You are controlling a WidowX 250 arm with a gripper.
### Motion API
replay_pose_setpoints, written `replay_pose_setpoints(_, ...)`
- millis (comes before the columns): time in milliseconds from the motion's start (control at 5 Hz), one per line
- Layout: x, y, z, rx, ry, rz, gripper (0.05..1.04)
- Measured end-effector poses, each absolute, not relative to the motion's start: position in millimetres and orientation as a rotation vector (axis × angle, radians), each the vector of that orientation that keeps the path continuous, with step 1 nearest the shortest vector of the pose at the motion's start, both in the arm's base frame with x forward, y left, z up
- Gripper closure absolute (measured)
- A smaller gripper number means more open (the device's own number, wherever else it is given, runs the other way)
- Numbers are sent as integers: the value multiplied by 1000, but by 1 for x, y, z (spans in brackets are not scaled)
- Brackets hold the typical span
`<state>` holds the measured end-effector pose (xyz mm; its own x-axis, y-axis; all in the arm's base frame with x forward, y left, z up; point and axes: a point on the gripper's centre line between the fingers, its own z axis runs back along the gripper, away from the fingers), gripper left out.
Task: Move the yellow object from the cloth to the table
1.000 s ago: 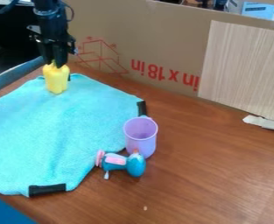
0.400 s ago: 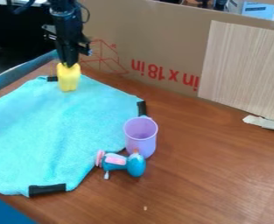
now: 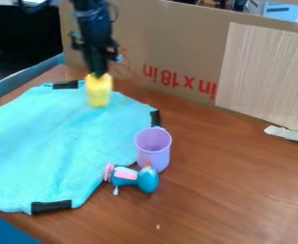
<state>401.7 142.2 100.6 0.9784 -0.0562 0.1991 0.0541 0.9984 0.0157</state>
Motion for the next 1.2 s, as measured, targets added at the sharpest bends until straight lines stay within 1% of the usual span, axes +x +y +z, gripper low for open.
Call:
replay_pose_setpoints(200,399,110,106,-88,-166,-112,1006)
replay_pose_setpoints(400,397,80,113,-156,-144,-169,1006)
replay_pose_setpoints(600,396,52,116,-203,-117,-210,1006)
replay_pose_setpoints(800,396,32,120,-236,-102,-232,1006)
replay_pose_setpoints(1200,408,-13,122,-241,-120,-285,1006)
